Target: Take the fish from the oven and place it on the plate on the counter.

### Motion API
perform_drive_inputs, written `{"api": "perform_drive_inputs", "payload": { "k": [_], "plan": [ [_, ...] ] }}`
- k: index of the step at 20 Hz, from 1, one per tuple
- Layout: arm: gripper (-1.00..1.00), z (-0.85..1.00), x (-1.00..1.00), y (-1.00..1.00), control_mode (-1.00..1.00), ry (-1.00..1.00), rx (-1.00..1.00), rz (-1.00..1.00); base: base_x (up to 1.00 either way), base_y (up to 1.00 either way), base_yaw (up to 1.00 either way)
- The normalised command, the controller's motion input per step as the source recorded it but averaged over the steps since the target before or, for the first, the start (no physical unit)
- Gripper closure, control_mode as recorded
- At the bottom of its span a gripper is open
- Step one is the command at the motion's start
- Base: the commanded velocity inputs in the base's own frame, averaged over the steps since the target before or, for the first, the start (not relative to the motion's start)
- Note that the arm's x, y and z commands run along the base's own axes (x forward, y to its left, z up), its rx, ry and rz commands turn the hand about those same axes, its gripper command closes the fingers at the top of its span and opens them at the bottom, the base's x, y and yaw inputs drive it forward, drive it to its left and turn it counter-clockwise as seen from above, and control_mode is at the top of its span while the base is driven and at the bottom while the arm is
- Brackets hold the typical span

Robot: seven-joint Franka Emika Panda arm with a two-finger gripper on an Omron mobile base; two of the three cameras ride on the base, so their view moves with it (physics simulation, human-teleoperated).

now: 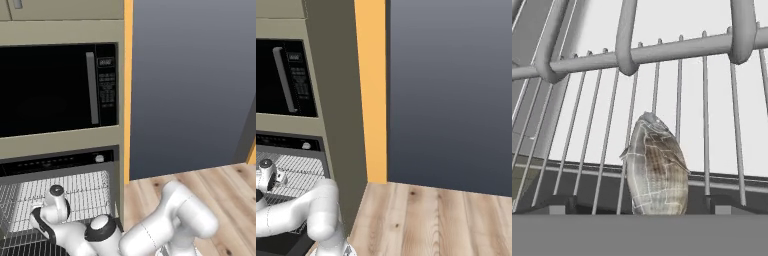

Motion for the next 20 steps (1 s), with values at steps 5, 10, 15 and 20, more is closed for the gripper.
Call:
{"api": "perform_drive_inputs", "payload": {
  "k": [5,10,15,20],
  "plan": [
    [-1.0,-0.49,0.0,0.0,-1.0,-0.03,0.0,-0.02,0.0,0.0,0.0],
    [-1.0,-0.42,0.0,0.0,-1.0,-0.05,-0.01,-0.03,0.0,0.0,0.0],
    [-1.0,-0.44,-0.09,0.0,-1.0,-0.01,-0.11,-0.06,0.0,0.0,0.0],
    [-1.0,-0.39,-0.09,0.01,-1.0,0.0,-0.17,-0.05,0.0,0.0,0.0]
  ]
}}
